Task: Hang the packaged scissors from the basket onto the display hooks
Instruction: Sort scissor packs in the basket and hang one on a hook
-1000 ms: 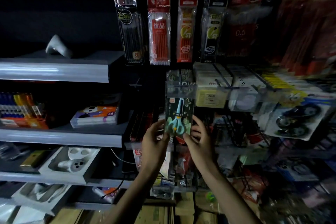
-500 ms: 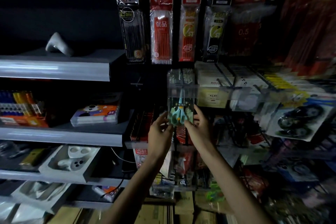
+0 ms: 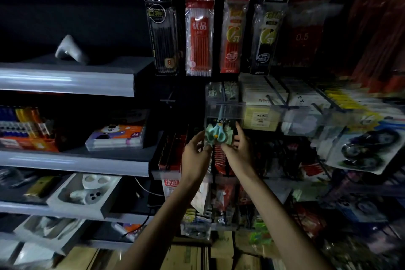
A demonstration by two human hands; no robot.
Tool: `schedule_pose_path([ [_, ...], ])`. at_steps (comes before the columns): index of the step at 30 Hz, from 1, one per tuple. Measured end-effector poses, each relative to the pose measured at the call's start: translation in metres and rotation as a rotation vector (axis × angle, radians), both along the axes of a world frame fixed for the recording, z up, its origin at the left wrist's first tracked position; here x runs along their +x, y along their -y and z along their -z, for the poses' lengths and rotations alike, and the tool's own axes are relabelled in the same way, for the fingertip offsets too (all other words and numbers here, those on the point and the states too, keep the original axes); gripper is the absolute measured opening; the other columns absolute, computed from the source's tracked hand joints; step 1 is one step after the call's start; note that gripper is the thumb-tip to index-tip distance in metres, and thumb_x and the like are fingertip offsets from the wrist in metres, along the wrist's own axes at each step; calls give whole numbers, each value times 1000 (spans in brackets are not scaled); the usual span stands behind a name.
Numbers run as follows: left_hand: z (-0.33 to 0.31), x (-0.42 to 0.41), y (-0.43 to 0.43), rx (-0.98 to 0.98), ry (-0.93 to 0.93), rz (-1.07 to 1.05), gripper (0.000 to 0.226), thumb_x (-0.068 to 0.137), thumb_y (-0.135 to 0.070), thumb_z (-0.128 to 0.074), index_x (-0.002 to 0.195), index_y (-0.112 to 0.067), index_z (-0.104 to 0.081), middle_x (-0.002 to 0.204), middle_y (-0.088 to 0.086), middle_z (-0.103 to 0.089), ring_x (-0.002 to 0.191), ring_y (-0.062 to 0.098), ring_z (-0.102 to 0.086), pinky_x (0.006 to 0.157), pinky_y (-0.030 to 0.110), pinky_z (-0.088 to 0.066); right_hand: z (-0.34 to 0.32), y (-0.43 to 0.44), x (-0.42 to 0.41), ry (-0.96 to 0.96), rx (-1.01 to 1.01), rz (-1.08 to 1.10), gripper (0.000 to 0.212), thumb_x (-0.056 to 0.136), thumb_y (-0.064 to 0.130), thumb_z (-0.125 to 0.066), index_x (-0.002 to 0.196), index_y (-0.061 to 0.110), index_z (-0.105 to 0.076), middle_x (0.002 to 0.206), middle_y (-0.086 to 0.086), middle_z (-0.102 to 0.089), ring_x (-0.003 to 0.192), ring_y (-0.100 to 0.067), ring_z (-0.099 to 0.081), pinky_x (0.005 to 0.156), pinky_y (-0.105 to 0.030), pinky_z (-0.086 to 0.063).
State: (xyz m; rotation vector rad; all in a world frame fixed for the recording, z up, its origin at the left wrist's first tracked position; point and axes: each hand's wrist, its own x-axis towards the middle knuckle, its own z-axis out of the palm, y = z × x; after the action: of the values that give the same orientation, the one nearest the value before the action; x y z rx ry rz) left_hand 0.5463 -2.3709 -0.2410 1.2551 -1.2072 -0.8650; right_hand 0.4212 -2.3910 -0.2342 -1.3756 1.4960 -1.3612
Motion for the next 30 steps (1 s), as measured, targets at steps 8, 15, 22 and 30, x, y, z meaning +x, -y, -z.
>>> schedule_pose_path([
  [8, -6, -4, 8, 10, 7, 8, 47, 101, -11, -60, 146, -23, -58, 123, -18, -68, 121, 4, -64, 105, 35, -54, -1, 10, 7, 120, -1, 8, 66, 91, -3, -67, 148, 16, -42, 120, 3, -54, 96, 4, -53, 76, -4, -44],
  [15, -6, -1, 8, 1, 71, 27, 46, 101, -13, -59, 143, -30, -60, 115, -30, -68, 116, -7, -63, 104, 38, -56, 3, 11, 1, 105, -19, -21, 63, 90, 4, -73, 145, 21, -47, 113, 17, -51, 101, 9, -52, 82, -7, -40],
  [22, -10, 0, -2, -2, 131, 57, 49, 100, -4, -60, 130, -43, -57, 102, -47, -65, 102, -20, -61, 95, 27, -53, 3, 4, -5, 51, -19, -50, 61, 92, -1, -66, 146, 21, -48, 124, 14, -51, 120, -2, -44, 97, -19, -37],
  [30, 29, 23, -68, -71, 257, 16, 33, 104, -21, -62, 137, -25, -63, 126, -12, -69, 113, 0, -65, 94, 31, -58, 35, -64, -36, -246, -109, 10, 45, 99, 19, -64, 142, 30, -56, 138, 14, -58, 123, 7, -53, 104, -24, -48],
])
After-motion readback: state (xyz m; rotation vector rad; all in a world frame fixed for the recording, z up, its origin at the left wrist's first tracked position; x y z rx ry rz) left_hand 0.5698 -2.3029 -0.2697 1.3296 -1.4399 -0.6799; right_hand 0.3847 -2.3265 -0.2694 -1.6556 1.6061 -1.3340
